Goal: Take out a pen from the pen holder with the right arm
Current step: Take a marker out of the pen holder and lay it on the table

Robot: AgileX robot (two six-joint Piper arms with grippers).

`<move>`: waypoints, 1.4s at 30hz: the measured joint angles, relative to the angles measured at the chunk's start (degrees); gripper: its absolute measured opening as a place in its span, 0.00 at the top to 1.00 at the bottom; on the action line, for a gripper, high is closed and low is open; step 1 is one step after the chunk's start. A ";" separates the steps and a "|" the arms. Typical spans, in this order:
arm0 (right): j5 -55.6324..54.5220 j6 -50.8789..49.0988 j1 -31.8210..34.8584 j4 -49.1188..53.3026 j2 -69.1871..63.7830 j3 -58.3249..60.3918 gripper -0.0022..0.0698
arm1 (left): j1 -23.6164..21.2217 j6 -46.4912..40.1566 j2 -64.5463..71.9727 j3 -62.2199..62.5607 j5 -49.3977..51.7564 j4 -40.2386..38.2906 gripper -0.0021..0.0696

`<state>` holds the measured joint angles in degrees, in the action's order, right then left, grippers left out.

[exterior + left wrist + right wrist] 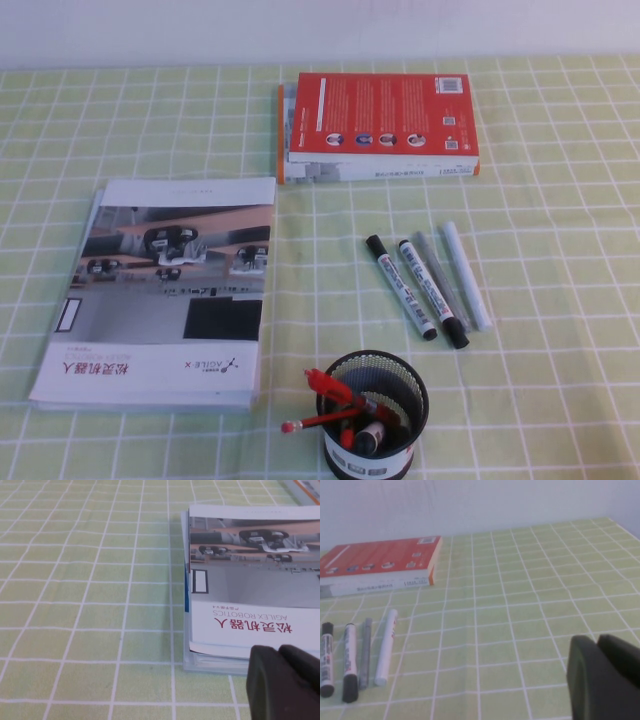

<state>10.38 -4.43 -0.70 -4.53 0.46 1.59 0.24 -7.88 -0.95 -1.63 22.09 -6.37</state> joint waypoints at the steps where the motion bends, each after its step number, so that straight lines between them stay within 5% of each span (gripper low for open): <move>1: 0.77 0.00 0.00 0.42 0.01 0.00 0.99 | 0.00 0.00 0.00 0.00 0.00 0.00 0.98; 14: 11.70 0.00 0.00 4.83 0.01 0.00 0.99 | 0.00 0.00 0.00 0.00 0.00 0.00 0.98; 42: 12.03 0.00 0.00 4.92 0.01 0.00 0.99 | 0.00 0.00 0.00 0.00 0.00 0.00 0.98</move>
<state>22.41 -4.43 -0.70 0.39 0.47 1.59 0.24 -7.88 -0.95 -1.63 22.09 -6.37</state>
